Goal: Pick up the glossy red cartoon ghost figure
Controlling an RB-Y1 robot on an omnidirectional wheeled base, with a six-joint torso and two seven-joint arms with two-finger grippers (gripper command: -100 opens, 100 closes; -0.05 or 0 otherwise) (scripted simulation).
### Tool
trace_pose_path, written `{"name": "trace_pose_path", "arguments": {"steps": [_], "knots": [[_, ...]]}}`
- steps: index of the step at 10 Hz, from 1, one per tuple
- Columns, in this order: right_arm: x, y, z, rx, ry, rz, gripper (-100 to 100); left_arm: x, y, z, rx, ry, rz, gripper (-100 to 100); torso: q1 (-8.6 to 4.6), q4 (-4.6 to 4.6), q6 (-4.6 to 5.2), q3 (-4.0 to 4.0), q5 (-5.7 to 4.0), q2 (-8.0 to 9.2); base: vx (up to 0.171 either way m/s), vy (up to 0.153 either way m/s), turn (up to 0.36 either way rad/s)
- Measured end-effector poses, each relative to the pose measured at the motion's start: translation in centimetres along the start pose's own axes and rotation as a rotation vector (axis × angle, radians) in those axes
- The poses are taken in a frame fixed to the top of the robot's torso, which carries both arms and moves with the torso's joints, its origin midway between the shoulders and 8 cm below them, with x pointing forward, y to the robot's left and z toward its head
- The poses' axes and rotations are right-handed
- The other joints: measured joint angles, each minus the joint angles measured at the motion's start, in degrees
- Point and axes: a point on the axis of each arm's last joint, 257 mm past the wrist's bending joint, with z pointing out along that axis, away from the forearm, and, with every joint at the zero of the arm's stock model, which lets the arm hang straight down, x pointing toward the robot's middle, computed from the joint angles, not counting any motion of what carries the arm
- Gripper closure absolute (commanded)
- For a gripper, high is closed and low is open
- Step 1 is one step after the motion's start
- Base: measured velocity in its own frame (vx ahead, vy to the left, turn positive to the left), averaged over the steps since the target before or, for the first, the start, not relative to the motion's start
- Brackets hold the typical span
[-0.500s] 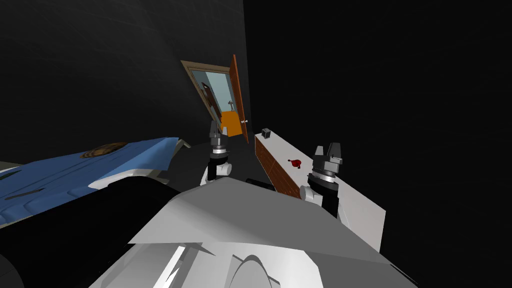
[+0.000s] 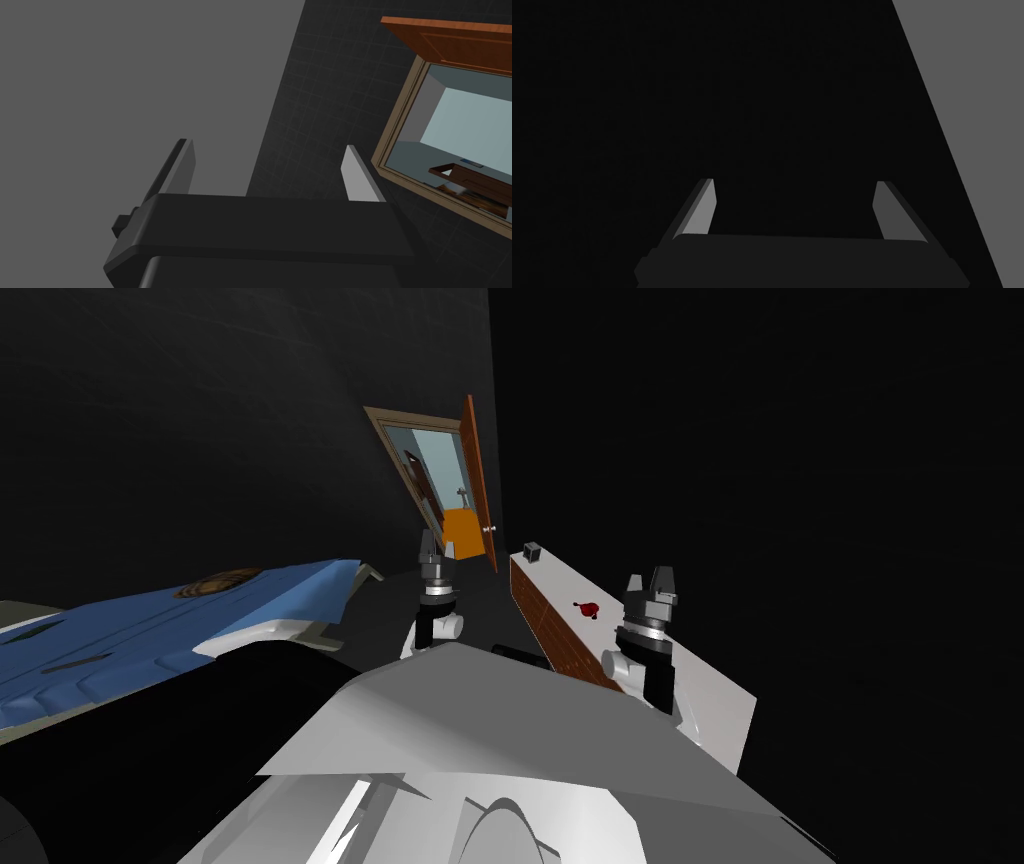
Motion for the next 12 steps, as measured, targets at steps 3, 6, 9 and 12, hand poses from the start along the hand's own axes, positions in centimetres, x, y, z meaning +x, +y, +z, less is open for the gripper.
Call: {"name": "trace_pose_path", "arguments": {"steps": [3, 6, 9, 12], "knots": [[-0.6, -2.8, 1.9, 0.049, -0.017, 0.048, -100, 0.0, 0.0, 0.0, 0.000, 0.000, 0.000, 0, -0.08, 0.03, 0.01, 0.08, -0.02, 0.14, -0.108, -0.046, 0.012], [-1.4, -5.5, 3.6, 0.095, -0.041, 0.108, -100, 0.0, 0.0, 0.0, 0.000, 0.000, 0.000, 0, -0.02, -0.02, 0.00, -0.04, -0.01, -0.07, -0.077, -0.031, 0.006], [-1.9, -8.8, 4.8, 0.166, -0.070, 0.192, -100, 0.0, 0.0, 0.0, 0.000, 0.000, 0.000, 0, -0.01, 0.00, 0.02, 0.00, 0.00, 0.00, -0.078, -0.033, -0.001], [-2.3, -11.8, 5.3, 0.227, -0.096, 0.266, -100, 0.0, 0.0, 0.0, 0.000, 0.000, 0.000, 0, 0.05, -0.03, 0.01, -0.07, 0.00, -0.14, -0.055, -0.026, -0.004]]}}
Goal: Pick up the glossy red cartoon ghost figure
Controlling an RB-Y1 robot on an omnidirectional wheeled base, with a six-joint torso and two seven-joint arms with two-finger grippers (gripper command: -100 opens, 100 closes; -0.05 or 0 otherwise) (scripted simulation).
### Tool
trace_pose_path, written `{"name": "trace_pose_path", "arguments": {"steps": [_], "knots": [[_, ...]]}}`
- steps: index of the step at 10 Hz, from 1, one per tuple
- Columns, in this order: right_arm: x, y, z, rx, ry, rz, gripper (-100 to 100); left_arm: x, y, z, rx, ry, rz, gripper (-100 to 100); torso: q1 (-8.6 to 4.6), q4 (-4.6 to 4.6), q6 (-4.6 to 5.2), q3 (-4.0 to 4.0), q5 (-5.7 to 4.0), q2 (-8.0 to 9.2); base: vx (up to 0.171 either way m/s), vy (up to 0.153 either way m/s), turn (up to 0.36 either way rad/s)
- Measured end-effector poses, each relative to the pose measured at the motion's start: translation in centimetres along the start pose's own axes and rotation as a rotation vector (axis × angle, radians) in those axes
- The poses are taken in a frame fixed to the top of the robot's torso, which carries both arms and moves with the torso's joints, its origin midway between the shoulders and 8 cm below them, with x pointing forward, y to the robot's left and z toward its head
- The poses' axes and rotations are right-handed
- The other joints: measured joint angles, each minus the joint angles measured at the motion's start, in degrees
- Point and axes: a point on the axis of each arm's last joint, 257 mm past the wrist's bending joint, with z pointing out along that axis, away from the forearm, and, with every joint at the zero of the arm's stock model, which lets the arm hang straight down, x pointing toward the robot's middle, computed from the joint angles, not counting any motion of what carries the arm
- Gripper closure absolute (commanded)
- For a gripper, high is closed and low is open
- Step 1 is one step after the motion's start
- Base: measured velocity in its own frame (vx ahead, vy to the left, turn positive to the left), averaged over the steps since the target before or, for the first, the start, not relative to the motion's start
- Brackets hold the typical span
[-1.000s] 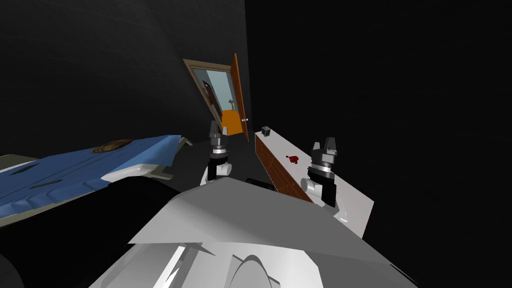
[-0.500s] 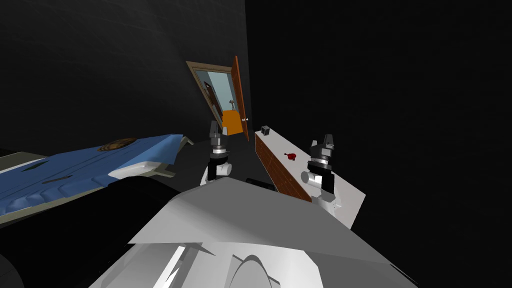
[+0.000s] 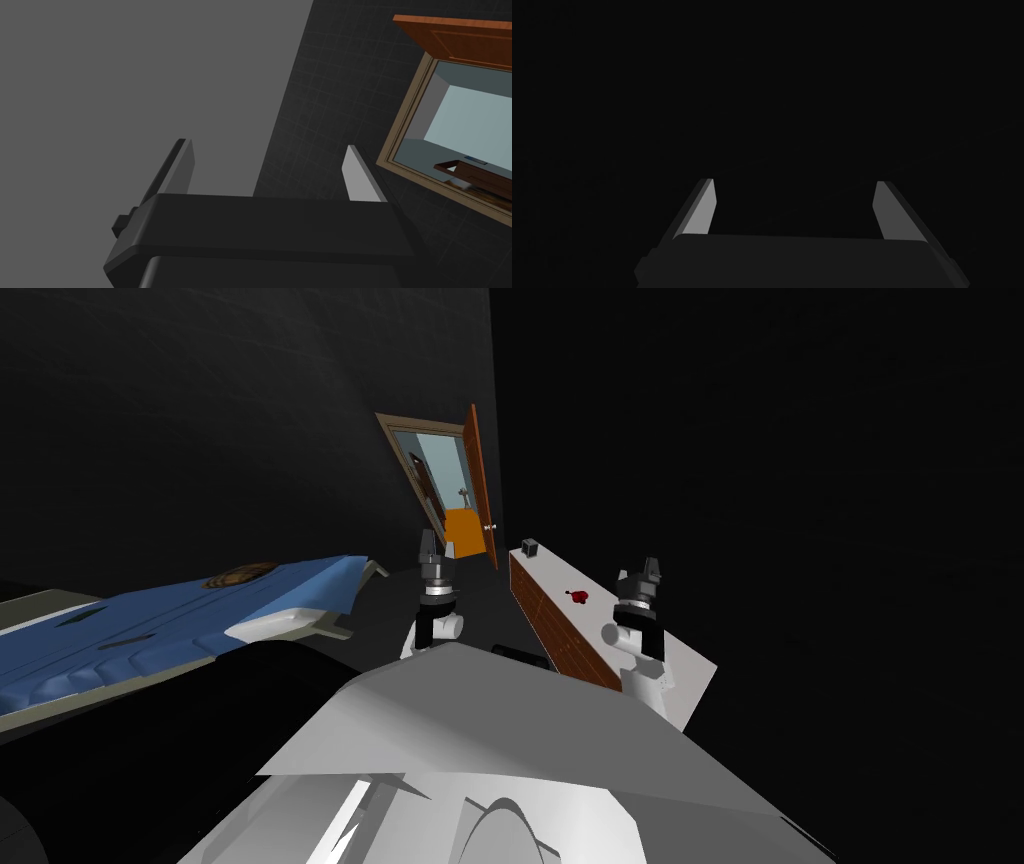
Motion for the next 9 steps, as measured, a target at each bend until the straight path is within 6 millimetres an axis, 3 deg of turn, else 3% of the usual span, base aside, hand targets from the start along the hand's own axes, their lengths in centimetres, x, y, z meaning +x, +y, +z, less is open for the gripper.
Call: {"name": "trace_pose_path", "arguments": {"steps": [9], "knots": [[-3.0, -9.6, 3.1, 0.243, -0.099, 0.312, -100, 0.0, 0.0, 0.0, 0.000, 0.000, 0.000, 0, 0.03, -0.02, 0.00, -0.04, 0.01, -0.06, -0.043, -0.016, -0.008]]}}
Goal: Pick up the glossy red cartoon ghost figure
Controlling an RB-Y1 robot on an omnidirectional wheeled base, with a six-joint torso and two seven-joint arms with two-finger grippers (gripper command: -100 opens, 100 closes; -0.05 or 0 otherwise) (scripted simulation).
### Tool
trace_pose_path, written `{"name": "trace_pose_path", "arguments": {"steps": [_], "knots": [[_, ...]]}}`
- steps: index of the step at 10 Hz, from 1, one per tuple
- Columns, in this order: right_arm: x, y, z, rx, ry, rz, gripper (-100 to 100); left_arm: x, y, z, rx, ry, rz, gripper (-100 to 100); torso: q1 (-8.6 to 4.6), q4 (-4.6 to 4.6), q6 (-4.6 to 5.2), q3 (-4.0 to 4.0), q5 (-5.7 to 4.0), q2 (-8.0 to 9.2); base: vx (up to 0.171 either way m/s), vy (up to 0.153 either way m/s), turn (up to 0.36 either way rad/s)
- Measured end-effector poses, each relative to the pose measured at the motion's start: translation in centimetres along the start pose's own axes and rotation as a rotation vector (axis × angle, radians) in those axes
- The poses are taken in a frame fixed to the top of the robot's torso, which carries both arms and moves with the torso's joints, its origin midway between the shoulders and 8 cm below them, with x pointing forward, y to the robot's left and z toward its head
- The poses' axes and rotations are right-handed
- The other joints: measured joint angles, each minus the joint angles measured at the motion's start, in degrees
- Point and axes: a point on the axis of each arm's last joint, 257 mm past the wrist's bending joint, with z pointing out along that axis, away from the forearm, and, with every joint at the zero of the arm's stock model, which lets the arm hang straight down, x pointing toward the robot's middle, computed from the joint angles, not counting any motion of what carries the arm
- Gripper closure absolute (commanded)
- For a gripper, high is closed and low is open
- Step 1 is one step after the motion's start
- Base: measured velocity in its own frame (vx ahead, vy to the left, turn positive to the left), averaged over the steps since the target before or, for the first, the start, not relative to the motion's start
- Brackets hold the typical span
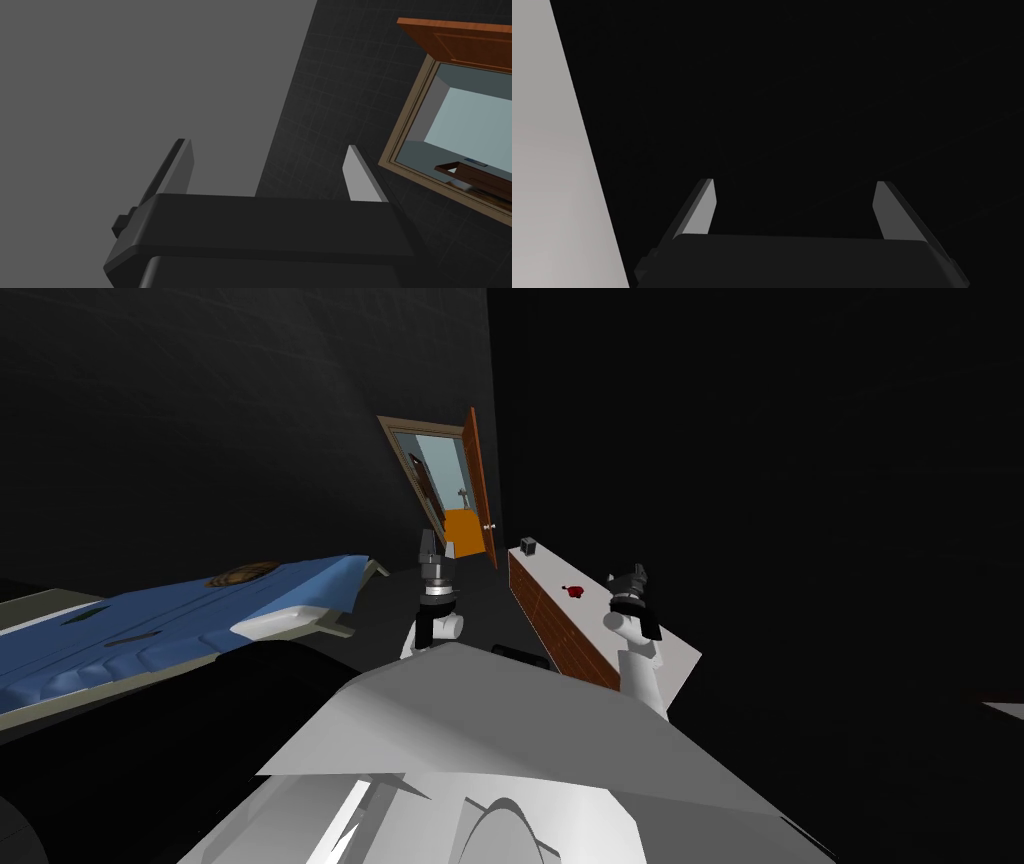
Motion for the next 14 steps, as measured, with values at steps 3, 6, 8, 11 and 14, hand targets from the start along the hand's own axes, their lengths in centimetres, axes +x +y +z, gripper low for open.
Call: {"name": "trace_pose_path", "arguments": {"steps": [3, 6, 8, 11, 14], "knots": [[-1.0, -2.1, 0.7, 0.074, -0.031, 0.095, -100, 0.0, 0.0, 0.0, 0.000, 0.000, 0.000, 0, 0.03, -0.01, 0.00, -0.03, 0.01, -0.06, -0.018, -0.009, -0.010], [-2.1, -4.8, 1.3, 0.161, -0.065, 0.217, -100, 0.0, 0.0, 0.0, 0.000, 0.000, 0.000, 0, 0.03, -0.01, 0.01, -0.03, 0.00, -0.06, -0.018, -0.007, -0.009], [-2.6, -6.2, 1.5, 0.201, -0.085, 0.282, -100, 0.0, 0.0, 0.0, 0.000, 0.000, 0.000, 0, 0.05, -0.02, 0.00, -0.05, 0.01, -0.09, -0.013, -0.005, -0.018], [-3.6, -8.9, 1.6, 0.272, -0.120, 0.380, -100, 0.0, 0.0, 0.0, 0.000, 0.000, 0.000, 0, 0.05, -0.02, 0.01, -0.06, 0.01, -0.11, -0.006, -0.003, -0.015], [-4.7, -11.8, 1.3, 0.357, -0.171, 0.529, -100, 0.0, 0.0, 0.0, 0.000, 0.000, 0.000, 0, 0.05, -0.03, 0.00, -0.07, 0.01, -0.12, -0.003, -0.005, -0.026]]}}
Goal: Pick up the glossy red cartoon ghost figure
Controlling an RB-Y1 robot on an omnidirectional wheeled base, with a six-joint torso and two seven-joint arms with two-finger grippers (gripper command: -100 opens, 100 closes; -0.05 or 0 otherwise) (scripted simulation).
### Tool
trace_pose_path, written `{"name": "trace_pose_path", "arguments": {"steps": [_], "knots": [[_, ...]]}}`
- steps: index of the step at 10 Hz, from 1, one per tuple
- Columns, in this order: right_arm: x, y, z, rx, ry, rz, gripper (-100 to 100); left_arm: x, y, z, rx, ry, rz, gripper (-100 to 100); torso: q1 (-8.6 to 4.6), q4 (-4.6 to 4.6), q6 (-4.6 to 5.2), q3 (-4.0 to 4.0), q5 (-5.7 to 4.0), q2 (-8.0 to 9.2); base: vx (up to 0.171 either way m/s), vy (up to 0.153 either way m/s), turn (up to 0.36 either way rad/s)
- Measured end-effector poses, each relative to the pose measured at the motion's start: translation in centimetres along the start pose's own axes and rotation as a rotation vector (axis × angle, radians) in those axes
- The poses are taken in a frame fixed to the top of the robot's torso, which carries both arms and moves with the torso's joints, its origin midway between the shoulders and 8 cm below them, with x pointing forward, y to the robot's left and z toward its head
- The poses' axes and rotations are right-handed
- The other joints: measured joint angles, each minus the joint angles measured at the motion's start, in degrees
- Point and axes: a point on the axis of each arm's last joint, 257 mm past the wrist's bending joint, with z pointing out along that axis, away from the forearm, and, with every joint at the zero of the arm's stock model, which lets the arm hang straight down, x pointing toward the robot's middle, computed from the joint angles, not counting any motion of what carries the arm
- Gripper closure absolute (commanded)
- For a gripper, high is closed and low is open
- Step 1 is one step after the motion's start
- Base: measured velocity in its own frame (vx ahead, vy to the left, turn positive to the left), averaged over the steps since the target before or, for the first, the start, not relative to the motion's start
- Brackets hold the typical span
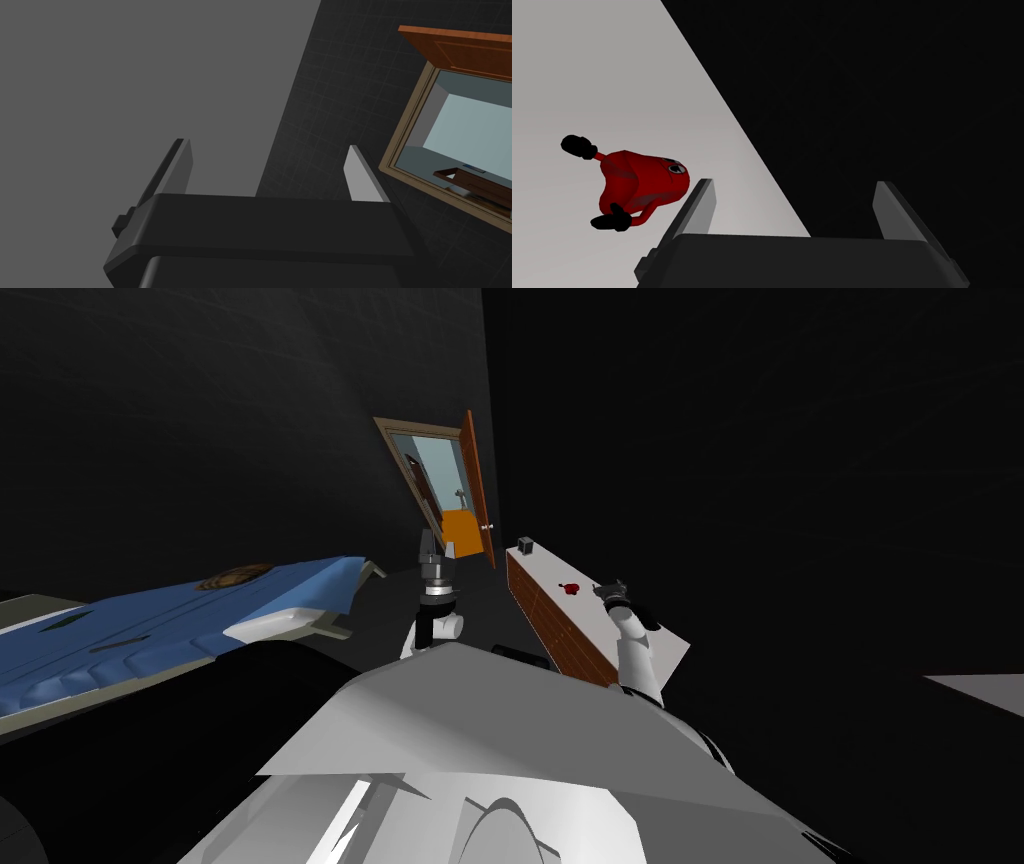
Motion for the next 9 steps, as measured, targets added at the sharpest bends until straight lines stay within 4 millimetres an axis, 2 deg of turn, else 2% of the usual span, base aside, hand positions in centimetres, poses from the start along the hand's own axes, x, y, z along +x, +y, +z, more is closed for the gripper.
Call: {"name": "trace_pose_path", "arguments": {"steps": [4, 9], "knots": [[-2.6, -2.9, 0.8, 0.102, -0.059, 0.188, -100, 0.0, 0.0, 0.0, 0.000, 0.000, 0.000, 0, 0.01, 0.00, 0.01, -0.02, 0.01, -0.04, 0.004, -0.001, -0.019], [-5.8, -7.1, 0.4, 0.234, -0.148, 0.462, -100, 0.0, 0.0, 0.0, 0.000, 0.000, 0.000, 0, 0.03, -0.02, -0.01, -0.05, 0.01, -0.08, 0.015, 0.000, -0.022]]}}
